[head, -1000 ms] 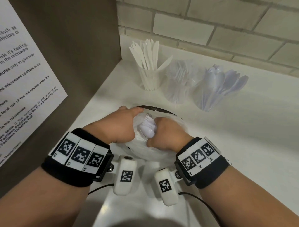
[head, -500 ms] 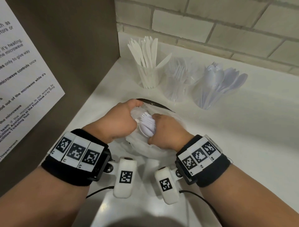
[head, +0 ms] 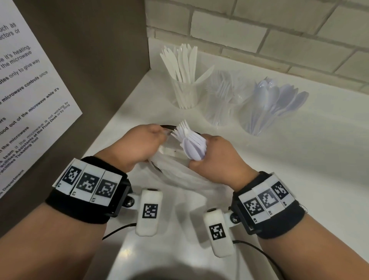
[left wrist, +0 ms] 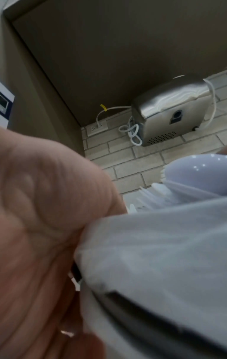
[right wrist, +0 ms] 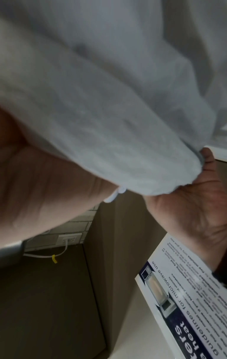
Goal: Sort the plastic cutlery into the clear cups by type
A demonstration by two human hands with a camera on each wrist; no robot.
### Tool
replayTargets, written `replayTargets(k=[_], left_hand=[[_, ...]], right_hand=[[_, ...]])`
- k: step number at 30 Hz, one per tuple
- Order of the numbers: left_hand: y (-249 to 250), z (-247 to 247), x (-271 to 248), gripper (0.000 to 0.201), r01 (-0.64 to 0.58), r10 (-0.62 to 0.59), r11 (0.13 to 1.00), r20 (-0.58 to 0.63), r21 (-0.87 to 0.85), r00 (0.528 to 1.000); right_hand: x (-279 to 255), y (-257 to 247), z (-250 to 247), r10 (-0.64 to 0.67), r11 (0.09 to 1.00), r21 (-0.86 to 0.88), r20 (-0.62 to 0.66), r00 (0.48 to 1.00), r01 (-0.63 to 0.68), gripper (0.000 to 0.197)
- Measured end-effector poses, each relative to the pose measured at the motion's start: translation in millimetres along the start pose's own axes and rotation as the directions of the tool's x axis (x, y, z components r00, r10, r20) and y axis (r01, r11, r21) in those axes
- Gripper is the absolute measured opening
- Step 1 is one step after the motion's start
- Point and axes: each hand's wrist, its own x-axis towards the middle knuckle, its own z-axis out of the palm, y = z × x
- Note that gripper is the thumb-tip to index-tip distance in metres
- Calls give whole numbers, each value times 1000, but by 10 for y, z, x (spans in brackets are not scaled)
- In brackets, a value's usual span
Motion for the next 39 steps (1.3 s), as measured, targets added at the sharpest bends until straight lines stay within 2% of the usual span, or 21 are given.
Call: replayTargets(k=[2,4,6,8,10,13,14,19,25,27,28,29,30,32,33,34,35,36,37,38,39], left_hand=[[-43,-35,6,34,-79,81,989,-9,125,997],[-53,-49,-20,49,-141,152,942,-13,304,988],[-41,-35,-65,54,-161,170,895,15,415,985],[-30,1,-103,53,-142,139,841,45,521,989],[-18,34,-116,51,-102,106,801,28,590,994],[20,57,-128,52,-45,58,790,-2,612,998],[28,59,-132,52,-37,44,785,4,618,999],[46,38,-159,51,-25,1,767,38,641,999],[46,84,-160,48,-66,-32,734,132,676,991],[66,55,-193,45,-104,-20,702,166,704,986],[96,12,-232,44,-107,7,714,146,692,989],[133,-37,-267,42,-133,82,740,107,660,991],[187,-76,-306,38,-205,219,773,50,600,974],[288,-78,-332,34,-428,497,840,-155,332,854],[316,-50,-319,32,-507,508,858,-275,80,816],[341,-16,-301,26,-507,422,830,-332,-233,844],[356,27,-258,18,-419,308,748,-291,-515,906],[371,74,-212,14,-269,208,673,-172,-689,963],[370,105,-147,21,-96,119,633,-26,-768,993],[373,124,-106,30,73,42,613,124,-787,991],[380,132,-89,38,198,8,587,250,-785,968]], right_hand=[[-2,4,-16,34,997,65,-70,997,-29,23],[6,6,-33,77,981,187,-166,983,-46,25],[6,-29,-67,101,942,336,-233,967,-18,25],[12,-97,-109,80,861,502,-288,954,79,21],[30,-158,-127,85,748,641,-349,933,172,27],[81,-147,-42,164,590,783,-355,921,197,36],[91,-134,6,173,577,797,-330,928,176,38],[134,-42,108,198,624,780,-221,955,51,45],[144,-17,171,214,619,785,-143,966,-21,23],[156,-62,100,200,602,799,-153,968,2,16],[166,-98,35,187,585,811,-170,968,29,14],[182,-138,-40,176,566,822,-197,965,64,13],[202,-184,-118,171,538,837,-225,959,100,14],[257,-288,-278,184,410,897,-259,948,165,14],[296,-337,-352,185,326,926,-261,947,192,14],[334,-391,-426,175,250,944,-263,949,215,15],[365,-450,-496,163,195,953,-267,950,234,15],[392,-506,-554,147,158,956,-272,951,249,16],[416,-552,-593,129,141,955,-278,952,260,17],[436,-592,-606,112,140,954,-282,953,265,17],[449,-623,-600,99,159,950,-286,953,268,18]])
